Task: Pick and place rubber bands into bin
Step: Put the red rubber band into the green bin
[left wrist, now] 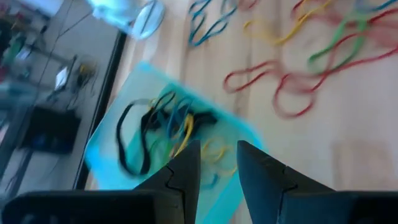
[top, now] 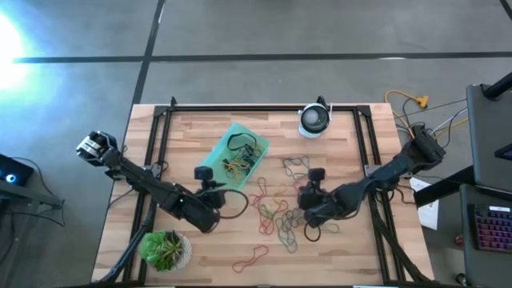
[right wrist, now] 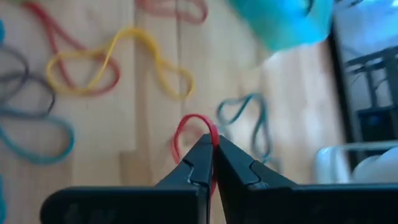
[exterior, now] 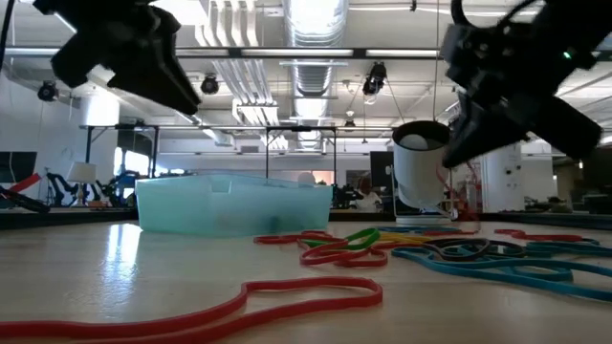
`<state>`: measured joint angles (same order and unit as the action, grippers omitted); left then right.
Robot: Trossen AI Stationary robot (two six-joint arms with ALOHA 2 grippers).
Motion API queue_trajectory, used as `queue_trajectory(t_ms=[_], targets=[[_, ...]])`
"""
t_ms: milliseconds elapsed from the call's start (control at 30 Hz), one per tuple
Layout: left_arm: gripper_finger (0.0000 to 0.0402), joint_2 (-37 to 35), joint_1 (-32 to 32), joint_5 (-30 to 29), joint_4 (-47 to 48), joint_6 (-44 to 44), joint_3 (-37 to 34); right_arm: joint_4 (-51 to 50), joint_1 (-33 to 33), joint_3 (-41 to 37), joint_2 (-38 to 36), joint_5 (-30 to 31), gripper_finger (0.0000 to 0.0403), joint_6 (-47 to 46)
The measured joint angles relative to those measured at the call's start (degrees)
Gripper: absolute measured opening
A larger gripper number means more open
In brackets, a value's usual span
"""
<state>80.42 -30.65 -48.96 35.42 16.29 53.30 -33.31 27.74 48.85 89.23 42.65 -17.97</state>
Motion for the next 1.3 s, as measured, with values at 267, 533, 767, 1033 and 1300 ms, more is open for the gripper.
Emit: queue_trajectory(t_ms=[267, 533, 767, 1033, 1300], targets=[[0.0089, 0.0, -0.2, -0.8, 15.2, 18.0, -0.2, -0.4, -5.0, 9.7, 0.0, 2.6, 0.0008, 11.1], [0.0089, 0.0, -0.6, -0.6, 17.1, 21.1, -2.7, 3.2, -13.8, 18.1, 0.0, 2.5, 0.0008, 23.0], [0.0089, 0.0, -0.6, -0.5, 17.6, 22.9, -4.3, 12.8, -22.7, 21.7, 0.0, -6.8, 0.0008, 33.0], [0.0089, 0.0, -0.6, -0.5, 17.6, 22.8, -4.3, 22.2, -32.9, 21.4, 0.0, -22.1, 0.0008, 35.0], [0.0089, 0.0, -0.6, -0.5, 17.6, 22.9, -4.2, 30.2, -39.8, 20.8, 2.5, -34.6, 0.0008, 33.2]])
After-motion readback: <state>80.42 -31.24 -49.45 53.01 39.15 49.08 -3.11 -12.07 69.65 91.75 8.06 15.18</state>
